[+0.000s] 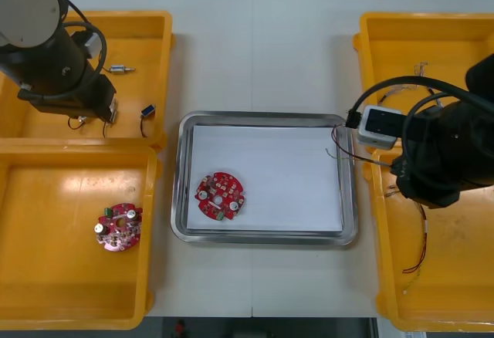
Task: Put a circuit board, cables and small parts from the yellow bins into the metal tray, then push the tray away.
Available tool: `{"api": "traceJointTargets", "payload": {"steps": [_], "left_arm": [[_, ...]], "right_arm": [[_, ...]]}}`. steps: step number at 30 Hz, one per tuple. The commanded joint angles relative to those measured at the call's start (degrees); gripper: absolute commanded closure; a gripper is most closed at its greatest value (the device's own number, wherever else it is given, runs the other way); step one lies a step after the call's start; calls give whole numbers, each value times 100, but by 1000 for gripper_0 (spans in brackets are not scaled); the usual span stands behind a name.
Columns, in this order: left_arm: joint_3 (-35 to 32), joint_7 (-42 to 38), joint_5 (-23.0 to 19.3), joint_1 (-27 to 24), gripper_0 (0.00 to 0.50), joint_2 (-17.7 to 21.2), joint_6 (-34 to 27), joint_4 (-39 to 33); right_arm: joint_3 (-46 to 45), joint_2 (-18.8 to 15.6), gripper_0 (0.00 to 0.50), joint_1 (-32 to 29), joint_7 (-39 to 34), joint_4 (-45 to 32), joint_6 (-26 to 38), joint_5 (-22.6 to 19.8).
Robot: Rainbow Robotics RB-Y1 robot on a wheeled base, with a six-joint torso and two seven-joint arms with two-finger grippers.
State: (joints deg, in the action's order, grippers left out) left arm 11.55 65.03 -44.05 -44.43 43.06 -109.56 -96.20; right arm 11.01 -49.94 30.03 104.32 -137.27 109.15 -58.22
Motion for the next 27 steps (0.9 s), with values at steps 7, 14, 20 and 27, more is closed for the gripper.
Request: {"api": "traceJointTargets", "payload": {"steps": [7,14,20,27], "left_arm": [[-197,1961,37,-830,0,264,154,1174],[-197,2796,169,-953,0,255,629,1886],[-197,3455,195,-1006,0,247,1130,2440],[-197,4088,424,-1023,0,106,1481,2791]], "right_arm": [[1352,1074,500,1093,-263,535,-26,1190],[2020,1390,500,1207,-227,816,-280,1885],[2494,1399,500,1207,-227,1124,-685,2078],[2969,1320,500,1198,-210,1344,-1001,2386]]}}
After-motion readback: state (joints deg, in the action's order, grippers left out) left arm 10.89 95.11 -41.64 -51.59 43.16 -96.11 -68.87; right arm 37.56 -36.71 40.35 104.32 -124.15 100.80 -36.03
